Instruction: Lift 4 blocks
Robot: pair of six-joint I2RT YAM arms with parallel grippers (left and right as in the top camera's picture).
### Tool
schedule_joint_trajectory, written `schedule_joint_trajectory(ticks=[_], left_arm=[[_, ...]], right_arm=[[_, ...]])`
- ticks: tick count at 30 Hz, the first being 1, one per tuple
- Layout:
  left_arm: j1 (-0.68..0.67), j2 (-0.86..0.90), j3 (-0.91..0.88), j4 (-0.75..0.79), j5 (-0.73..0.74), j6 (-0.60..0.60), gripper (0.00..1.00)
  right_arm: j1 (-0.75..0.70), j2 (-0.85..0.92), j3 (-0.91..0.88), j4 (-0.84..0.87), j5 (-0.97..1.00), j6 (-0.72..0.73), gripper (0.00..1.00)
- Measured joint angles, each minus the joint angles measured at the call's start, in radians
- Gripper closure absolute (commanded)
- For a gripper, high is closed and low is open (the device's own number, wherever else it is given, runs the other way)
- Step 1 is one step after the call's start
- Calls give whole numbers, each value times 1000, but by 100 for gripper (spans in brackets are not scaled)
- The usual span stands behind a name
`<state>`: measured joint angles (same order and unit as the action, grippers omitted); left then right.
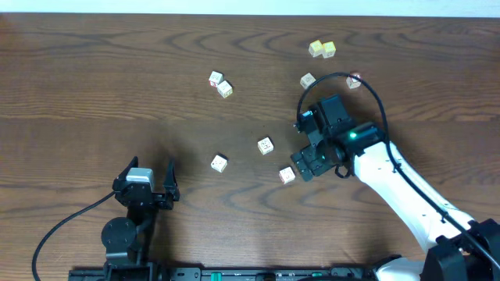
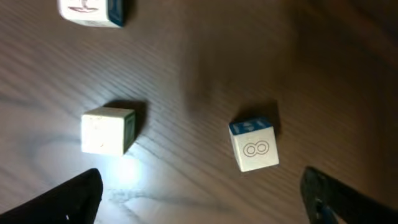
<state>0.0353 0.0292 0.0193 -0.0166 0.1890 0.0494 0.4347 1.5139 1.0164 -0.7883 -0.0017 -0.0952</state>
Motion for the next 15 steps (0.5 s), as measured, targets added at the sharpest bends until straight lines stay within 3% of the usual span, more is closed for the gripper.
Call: schedule_joint_trajectory(ticks=[9,11,15], left_arm=[[0,0,0,0,0,0,23],[0,0,0,0,0,0,23],[0,0,0,0,0,0,23]], right_arm=[[-80,0,-116,189,5,-47,2],[-94,0,-144,212,-7,-69,12],[-99,1,-157,221,-17,-103,13]])
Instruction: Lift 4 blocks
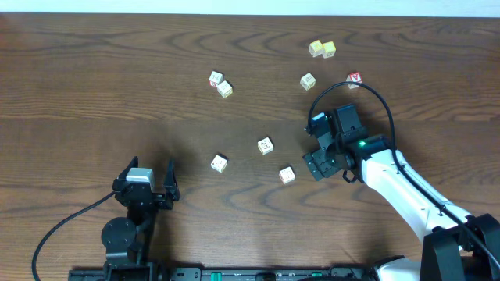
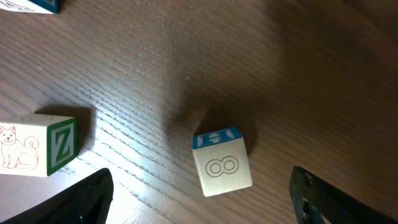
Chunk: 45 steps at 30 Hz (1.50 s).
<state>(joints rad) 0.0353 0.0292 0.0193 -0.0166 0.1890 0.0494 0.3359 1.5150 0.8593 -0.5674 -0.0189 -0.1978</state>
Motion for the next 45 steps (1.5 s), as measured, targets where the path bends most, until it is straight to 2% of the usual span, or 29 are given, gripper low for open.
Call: schedule_joint_trajectory(ticks=[10,12,13,14,20,28,31,32,33,40,45], left_arm=[[0,0,0,0,0,0,23],[0,0,0,0,0,0,23],[0,0,0,0,0,0,23],[0,0,0,0,0,0,23],[0,0,0,0,0,0,23],[0,0,0,0,0,0,23],[0,0,0,0,0,0,23],[0,0,0,0,0,0,23],[0,0,0,0,0,0,23],[0,0,0,0,0,0,23],[0,0,0,0,0,0,23]], right_arm=[[-21,153,-2,46,-7,-19,20],[-22,173,-2,58,-12,-19,34],[-22,172,-2,59,-9,-15,48],[-21,173,-2,61,-8,-19,56],[-22,172,-2,63,59,48,74],[-47,174,12,29,197,188,76],[-101,175,21,25,216,239,75],[-120,175,23,25,217,252,70],[-148,175,24,24,217,269,69],[-324,175,24,58,78,283,72],[-344,175,24,66,-8,256,69]])
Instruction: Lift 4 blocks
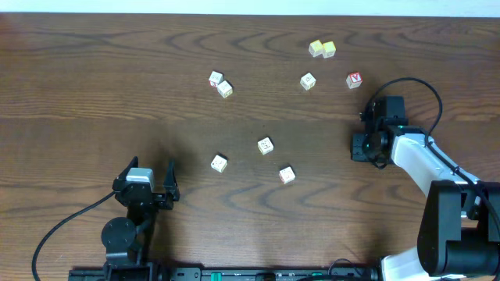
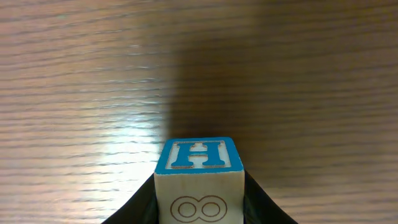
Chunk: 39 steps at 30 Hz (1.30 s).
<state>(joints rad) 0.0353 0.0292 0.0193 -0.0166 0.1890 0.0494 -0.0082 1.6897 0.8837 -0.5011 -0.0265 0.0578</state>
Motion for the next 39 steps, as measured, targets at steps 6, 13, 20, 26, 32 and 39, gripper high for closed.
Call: schedule_joint_trajectory(ticks=[6,13,20,26,32,39], left_arm=[[0,0,0,0,0,0,23],[0,0,0,0,0,0,23],[0,0,0,0,0,0,23],[0,0,0,0,0,0,23],[0,0,0,0,0,0,23],[0,0,0,0,0,0,23]], right_arm=[[18,0,0,0,-37,-17,47],[27,0,24,-65,-40,-17,37],[27,-1,298,-370,-34,-17,36],[119,-10,377,-473,-142,-17,37],[346,-10,347,-434,-173,-17,33],[499,-10,255,-335,-89,42,32]])
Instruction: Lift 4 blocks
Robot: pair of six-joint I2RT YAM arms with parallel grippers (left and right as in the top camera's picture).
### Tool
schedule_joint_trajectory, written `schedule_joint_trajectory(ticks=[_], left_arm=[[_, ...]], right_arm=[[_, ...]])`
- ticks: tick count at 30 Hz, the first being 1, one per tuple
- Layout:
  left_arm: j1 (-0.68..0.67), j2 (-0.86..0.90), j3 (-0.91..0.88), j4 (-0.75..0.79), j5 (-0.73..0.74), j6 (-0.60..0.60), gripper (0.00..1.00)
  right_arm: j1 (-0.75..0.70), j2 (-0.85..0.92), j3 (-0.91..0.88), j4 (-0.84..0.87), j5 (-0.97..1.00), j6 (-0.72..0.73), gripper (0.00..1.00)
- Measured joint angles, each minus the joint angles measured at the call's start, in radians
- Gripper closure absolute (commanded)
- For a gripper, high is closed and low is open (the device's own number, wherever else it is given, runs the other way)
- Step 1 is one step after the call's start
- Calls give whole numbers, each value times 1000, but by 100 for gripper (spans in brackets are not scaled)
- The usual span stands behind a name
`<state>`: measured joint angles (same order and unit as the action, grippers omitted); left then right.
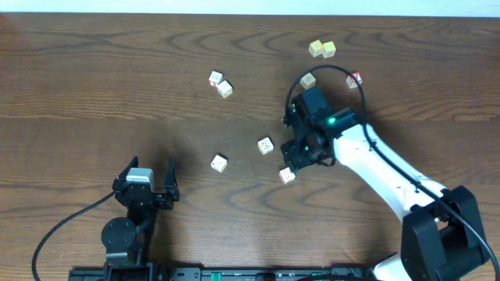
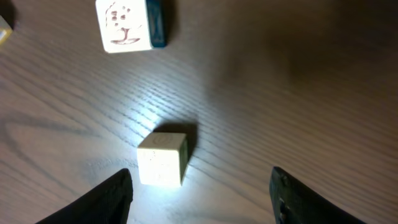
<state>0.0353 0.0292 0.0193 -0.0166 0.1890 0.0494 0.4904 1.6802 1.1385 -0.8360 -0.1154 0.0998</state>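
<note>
Several small wooden blocks lie scattered on the brown table [image 1: 94, 94]. My right gripper [image 1: 298, 158] [image 2: 202, 202] hangs open just above the table. A pale block [image 1: 287, 175] [image 2: 163, 158] lies ahead of it, closer to the left finger [image 2: 102, 199]. A block with a dark blue side [image 1: 266, 145] [image 2: 127, 25] sits farther ahead. The blue H block is not seen in any view. My left gripper [image 1: 148, 170] rests open at the near left, away from every block.
A pair of blocks [image 1: 220, 83] lies at the back centre, a single one [image 1: 219, 162] left of centre. A yellowish pair [image 1: 322, 49], another block [image 1: 307, 80] and a red-marked block [image 1: 355, 78] lie at the back right. The right arm's black cable arcs over those.
My right gripper was shut on the blue H block at the right side of the table. Now it is open near the middle, over the pale block, and the H block is out of sight.
The right gripper was open low over the block marked 8 near the table's middle, then closer to it. Later it was shut on that block, its H face up, at the right side. Now it stands open near the middle. The left arm never moved.
</note>
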Motion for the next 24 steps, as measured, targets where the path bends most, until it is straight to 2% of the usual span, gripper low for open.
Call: schedule_joint_trajectory(ticks=[6,15,21,24], left_arm=[[0,0,0,0,0,0,23],[0,0,0,0,0,0,23],[0,0,0,0,0,0,23],[0,0,0,0,0,0,23]], right_arm=[[73,0,-119,122,18,-14,32],[135,0,-161,203,46,-28,34],[135,0,-195,235,61,3,42],[135,0,-206,254,64,21,53]])
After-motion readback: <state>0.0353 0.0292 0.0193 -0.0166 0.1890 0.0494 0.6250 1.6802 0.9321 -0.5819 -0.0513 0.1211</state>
